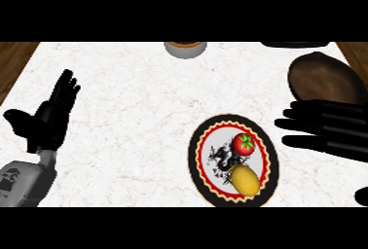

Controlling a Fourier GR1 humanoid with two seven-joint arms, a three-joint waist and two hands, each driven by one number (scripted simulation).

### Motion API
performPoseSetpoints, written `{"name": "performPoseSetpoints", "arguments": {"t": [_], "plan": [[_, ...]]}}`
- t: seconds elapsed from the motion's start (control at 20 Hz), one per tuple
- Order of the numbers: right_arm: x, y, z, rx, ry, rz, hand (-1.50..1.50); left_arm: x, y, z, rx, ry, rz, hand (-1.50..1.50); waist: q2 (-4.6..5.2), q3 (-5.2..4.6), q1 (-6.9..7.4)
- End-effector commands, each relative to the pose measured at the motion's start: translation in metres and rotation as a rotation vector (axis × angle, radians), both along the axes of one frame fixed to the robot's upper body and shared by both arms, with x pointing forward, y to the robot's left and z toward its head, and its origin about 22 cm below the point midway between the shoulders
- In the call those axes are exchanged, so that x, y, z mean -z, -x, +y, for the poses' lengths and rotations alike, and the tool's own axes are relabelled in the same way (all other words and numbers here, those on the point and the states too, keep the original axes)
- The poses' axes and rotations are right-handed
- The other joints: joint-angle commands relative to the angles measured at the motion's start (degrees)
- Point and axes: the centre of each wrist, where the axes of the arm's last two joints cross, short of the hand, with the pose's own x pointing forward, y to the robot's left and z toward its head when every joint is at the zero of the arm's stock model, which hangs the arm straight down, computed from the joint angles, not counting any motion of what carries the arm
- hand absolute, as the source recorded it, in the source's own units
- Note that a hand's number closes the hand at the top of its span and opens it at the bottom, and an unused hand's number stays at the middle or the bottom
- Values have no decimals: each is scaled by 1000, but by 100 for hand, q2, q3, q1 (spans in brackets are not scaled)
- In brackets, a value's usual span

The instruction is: Pick the lemon from the plate and place it in the pan

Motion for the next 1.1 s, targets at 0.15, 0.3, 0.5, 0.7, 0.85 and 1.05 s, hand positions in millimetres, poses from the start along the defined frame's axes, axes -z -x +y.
{"name": "performPoseSetpoints", "arguments": {"t": [0.15, 0.3, 0.5, 0.7, 0.85, 1.05], "plan": [[-3, 26, 44, 11, 27, -48, -150, 11, 2, -12, 13, 8, 20, 0, 15, 3, 52], [-3, 37, 69, -46, 89, 30, -150, -7, 2, -15, 26, -3, -4, 0, 7, -2, 97], [22, 37, 81, -98, 79, 101, -150, -14, -6, 4, 25, -8, -1, 0, 20, 4, 66], [37, 58, 85, -56, 131, 71, -150, -9, 3, -11, 7, -4, -7, 0, 14, 8, 61], [58, 57, 91, 10, 198, 90, -150, 11, 17, -16, 11, 2, 3, 0, 17, 8, 77], [52, 50, 80, 51, 174, 62, -150, -11, -1, -18, 19, -2, -11, 0, 18, 8, 49]]}}
